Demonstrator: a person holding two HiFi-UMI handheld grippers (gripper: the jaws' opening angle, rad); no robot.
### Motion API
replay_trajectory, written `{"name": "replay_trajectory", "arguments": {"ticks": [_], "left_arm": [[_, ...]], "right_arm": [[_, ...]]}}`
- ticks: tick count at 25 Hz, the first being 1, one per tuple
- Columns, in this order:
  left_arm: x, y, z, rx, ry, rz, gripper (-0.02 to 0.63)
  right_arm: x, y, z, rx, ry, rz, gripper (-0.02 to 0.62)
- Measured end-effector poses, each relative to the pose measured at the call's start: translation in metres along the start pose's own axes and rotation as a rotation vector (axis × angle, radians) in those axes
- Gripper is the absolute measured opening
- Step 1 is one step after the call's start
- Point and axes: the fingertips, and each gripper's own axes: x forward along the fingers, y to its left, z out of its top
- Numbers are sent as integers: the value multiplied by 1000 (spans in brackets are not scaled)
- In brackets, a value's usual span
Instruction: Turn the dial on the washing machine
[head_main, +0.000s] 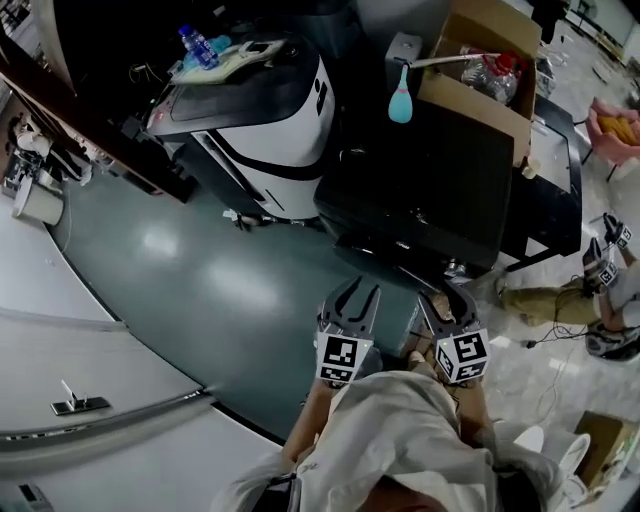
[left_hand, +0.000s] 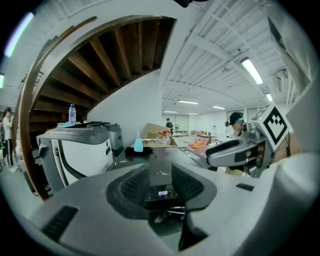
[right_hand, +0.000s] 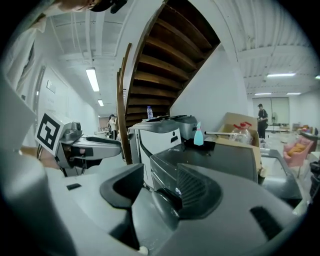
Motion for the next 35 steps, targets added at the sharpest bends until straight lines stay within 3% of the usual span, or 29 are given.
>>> {"name": "replay_trajectory", "arguments": {"ticks": [8,17,35], "left_arm": [[0,25,17,-12,-14,-73,140],[20,29,17,-14,-8,-105,140],[112,19,34,56,62,-108,140]], "right_arm": [[-3,14,14,22,37,-85,206],[7,2,17,23,38,-123,206],[47,-86,16,94,14,-112,206]]}}
